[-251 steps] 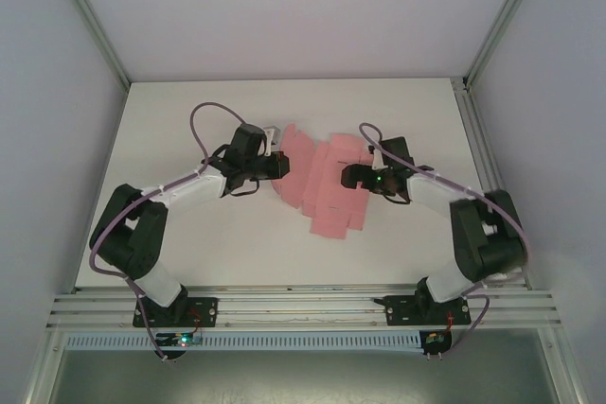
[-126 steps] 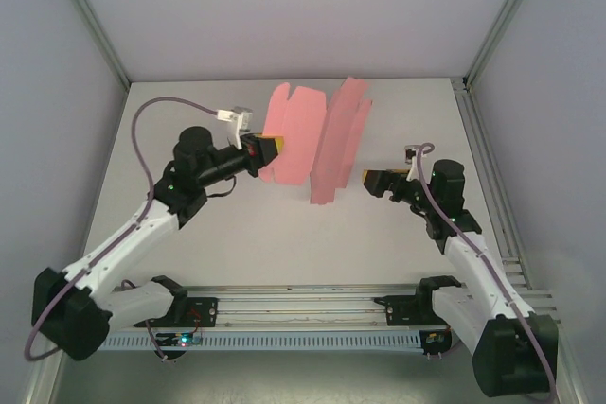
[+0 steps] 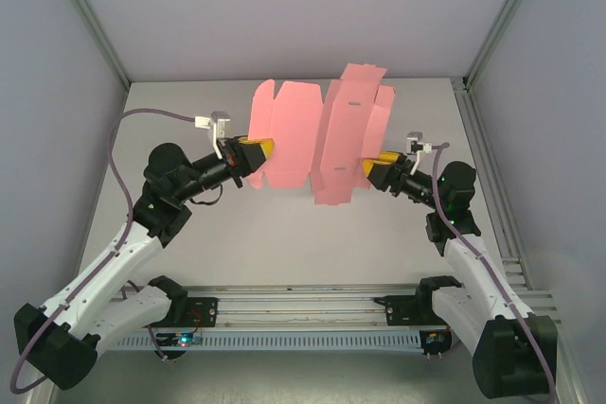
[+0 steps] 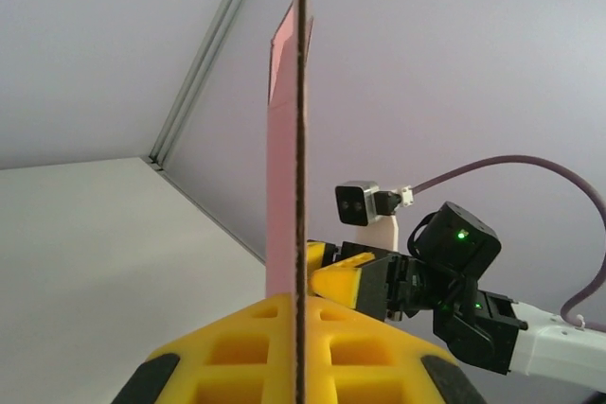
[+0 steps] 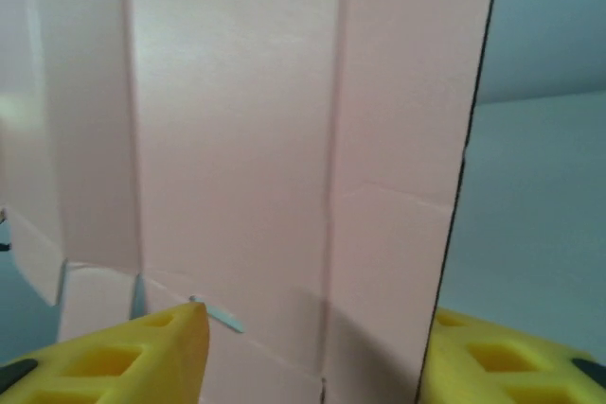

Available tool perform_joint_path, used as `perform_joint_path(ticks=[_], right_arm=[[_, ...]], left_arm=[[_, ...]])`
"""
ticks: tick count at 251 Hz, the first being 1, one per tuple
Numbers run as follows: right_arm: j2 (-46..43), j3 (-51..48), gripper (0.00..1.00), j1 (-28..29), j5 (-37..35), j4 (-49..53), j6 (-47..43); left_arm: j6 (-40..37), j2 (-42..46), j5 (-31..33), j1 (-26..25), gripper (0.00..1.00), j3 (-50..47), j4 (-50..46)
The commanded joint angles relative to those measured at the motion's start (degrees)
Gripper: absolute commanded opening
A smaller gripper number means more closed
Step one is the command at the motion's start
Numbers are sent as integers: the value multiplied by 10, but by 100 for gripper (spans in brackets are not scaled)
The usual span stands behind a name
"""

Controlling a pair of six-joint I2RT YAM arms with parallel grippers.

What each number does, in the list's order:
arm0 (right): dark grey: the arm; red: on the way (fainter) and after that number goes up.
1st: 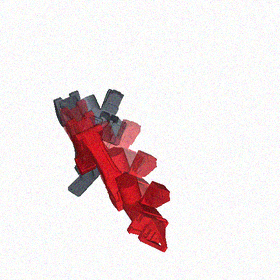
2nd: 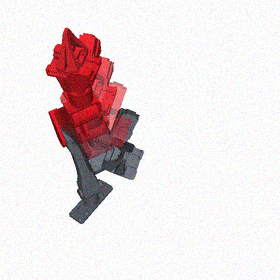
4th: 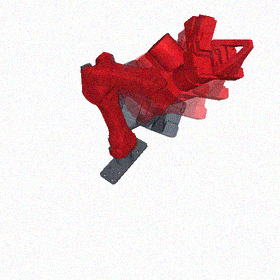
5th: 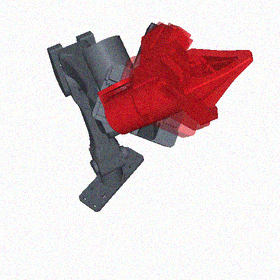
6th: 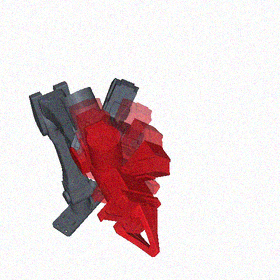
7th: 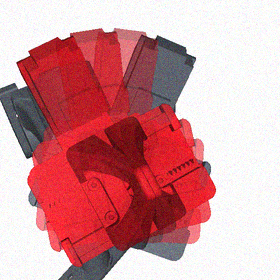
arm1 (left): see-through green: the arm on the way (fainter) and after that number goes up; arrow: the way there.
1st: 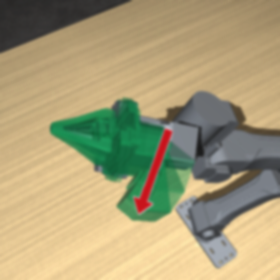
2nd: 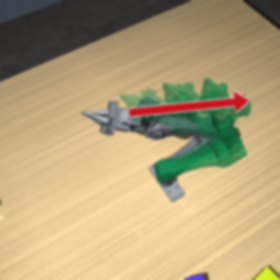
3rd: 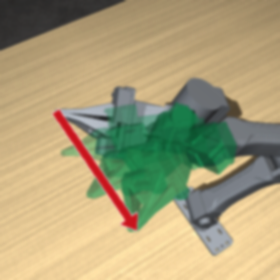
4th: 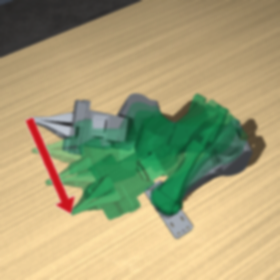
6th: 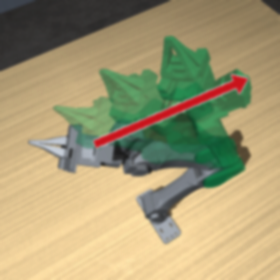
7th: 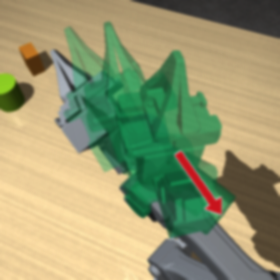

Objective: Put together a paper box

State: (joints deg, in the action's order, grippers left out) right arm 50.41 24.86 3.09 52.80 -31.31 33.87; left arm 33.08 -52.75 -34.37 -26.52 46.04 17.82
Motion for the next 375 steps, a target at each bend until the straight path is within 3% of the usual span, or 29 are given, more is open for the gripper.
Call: perform_joint_path(ticks=[1, 36, 63, 91, 120, 143, 148, 152, 158, 164, 166, 187, 201, 224, 286, 323, 375], right_arm=[[-12, 7, 41, -5, 45, -77, 15], [-26, 18, 32, 2, 60, -73, 10], [-35, 29, 19, 4, 47, -23, -19], [-38, 31, 18, 5, 35, 17, -43], [-26, 39, 6, 13, 45, 35, -54], [-7, 77, 1, 34, 14, 142, -125], [-3, 91, 0, 42, -4, 187, -153], [2, 103, 0, 47, -22, 231, -170], [10, 120, 0, 58, -51, 282, -203], [19, 139, 0, 68, -82, 330, -234], [23, 146, 0, 72, -92, 346, -244], [72, 219, 0, 108, -167, 489, -333], [114, 263, 0, 129, -162, 574, -395], [190, 329, 0, 168, -185, 685, -479], [421, 514, 3, 203, -308, 844, -696], [526, 581, 9, 219, -500, 770, -723], [562, 555, 10, 250, -545, 619, -780]], left_arm=[[8, 9, 30, 2, 0, -12, 32], [6, 8, 50, 2, 0, -17, 27], [10, 11, 86, 2, 0, -28, 23], [13, 13, 134, 1, 0, -33, 6], [7, 9, 140, 1, 0, -38, 10], [-9, 6, 161, 1, 0, -26, -36], [-13, 7, 179, 1, 10, -21, -61], [-19, 9, 195, 2, 23, -17, -80], [-29, 12, 225, 1, 54, -11, -113], [-40, 16, 261, 2, 91, -5, -148], [-43, 16, 274, 1, 98, -3, -160], [-65, 29, 418, 2, 100, 21, -288], [-72, 28, 499, 3, 100, 39, -363], [-66, 10, 568, 2, 100, 74, -454], [-71, -95, 491, 11, 100, 137, -466], [-80, -163, 436, 27, 100, 153, -425], [-73, -257, 322, 81, 100, 162, -389]])
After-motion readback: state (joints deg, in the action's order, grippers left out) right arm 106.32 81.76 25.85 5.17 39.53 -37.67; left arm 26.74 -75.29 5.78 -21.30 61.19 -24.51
